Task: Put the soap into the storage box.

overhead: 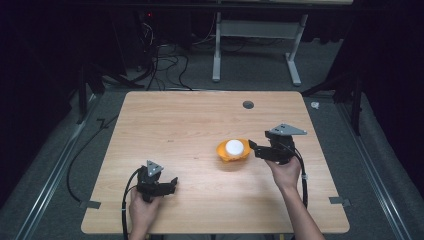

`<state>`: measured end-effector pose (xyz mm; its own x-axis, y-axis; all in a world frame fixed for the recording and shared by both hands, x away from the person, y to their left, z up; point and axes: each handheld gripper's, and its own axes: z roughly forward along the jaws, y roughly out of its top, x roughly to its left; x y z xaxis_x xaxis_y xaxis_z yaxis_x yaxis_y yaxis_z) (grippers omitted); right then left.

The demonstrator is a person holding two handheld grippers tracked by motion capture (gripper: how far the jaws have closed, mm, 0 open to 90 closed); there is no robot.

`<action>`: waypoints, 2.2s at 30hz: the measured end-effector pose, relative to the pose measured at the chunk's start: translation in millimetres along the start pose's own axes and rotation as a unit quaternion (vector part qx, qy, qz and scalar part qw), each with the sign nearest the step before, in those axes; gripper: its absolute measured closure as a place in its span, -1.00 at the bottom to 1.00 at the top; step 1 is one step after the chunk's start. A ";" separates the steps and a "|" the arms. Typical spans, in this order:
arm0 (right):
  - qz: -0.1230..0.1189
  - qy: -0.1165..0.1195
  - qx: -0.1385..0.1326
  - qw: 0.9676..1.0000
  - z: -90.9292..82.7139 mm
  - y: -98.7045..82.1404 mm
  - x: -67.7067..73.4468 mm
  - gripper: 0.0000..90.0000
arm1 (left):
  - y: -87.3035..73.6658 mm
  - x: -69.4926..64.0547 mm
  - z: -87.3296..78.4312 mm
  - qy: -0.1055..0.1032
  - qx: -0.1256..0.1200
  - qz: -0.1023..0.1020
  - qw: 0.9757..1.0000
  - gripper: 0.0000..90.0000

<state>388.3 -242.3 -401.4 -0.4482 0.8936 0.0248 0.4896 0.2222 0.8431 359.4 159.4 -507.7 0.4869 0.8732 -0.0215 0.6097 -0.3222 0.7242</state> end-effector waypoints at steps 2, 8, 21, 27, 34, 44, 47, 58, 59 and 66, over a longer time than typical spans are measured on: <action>0.003 -0.001 -0.002 1.000 -1.9 -0.7 -1.1 -0.38 | 0.0 0.0 0.0 0.000 0.000 0.000 1.000 -0.70; 0.006 -0.006 -0.005 1.000 -7.4 -3.2 -4.4 -0.38 | 0.0 0.0 0.0 0.000 0.000 0.000 1.000 -0.70; 0.012 -0.016 -0.019 1.000 -22.3 -6.0 -11.2 -0.37 | 0.0 0.0 0.1 0.000 0.000 0.000 1.000 -0.70; 0.015 -0.020 -0.024 0.999 -29.2 -7.9 -14.8 -0.37 | 0.0 0.0 0.0 0.000 0.000 0.000 1.000 -0.70; 0.020 -0.025 -0.029 0.999 -34.8 -10.4 -18.7 -0.37 | 0.0 0.0 0.0 0.000 0.000 0.000 1.000 -0.70; 0.030 -0.034 -0.033 0.998 -45.2 -19.0 -25.7 -0.36 | 0.0 0.0 0.0 0.000 0.000 0.000 1.000 -0.70; 0.031 -0.035 -0.032 0.998 -46.6 -20.4 -26.7 -0.36 | 0.0 0.0 0.0 0.000 0.000 0.000 1.000 -0.70; 0.037 -0.046 -0.035 0.998 -57.4 -29.4 -33.3 -0.36 | 0.0 0.0 0.0 0.000 0.000 0.000 1.000 -0.70; 0.039 -0.047 -0.037 0.997 -58.2 -30.3 -33.9 -0.36 | 0.0 0.0 0.0 0.000 0.000 0.000 1.000 -0.70; 0.044 -0.049 -0.038 0.997 -63.5 -35.9 -37.4 -0.36 | 0.0 0.0 0.0 0.000 0.000 0.000 1.000 -0.70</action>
<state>340.0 -308.6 -398.4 -0.3288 0.9430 0.0511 0.4648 0.1145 0.8780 359.4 159.4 -507.7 0.4869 0.8732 -0.0211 0.6095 -0.3224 0.7243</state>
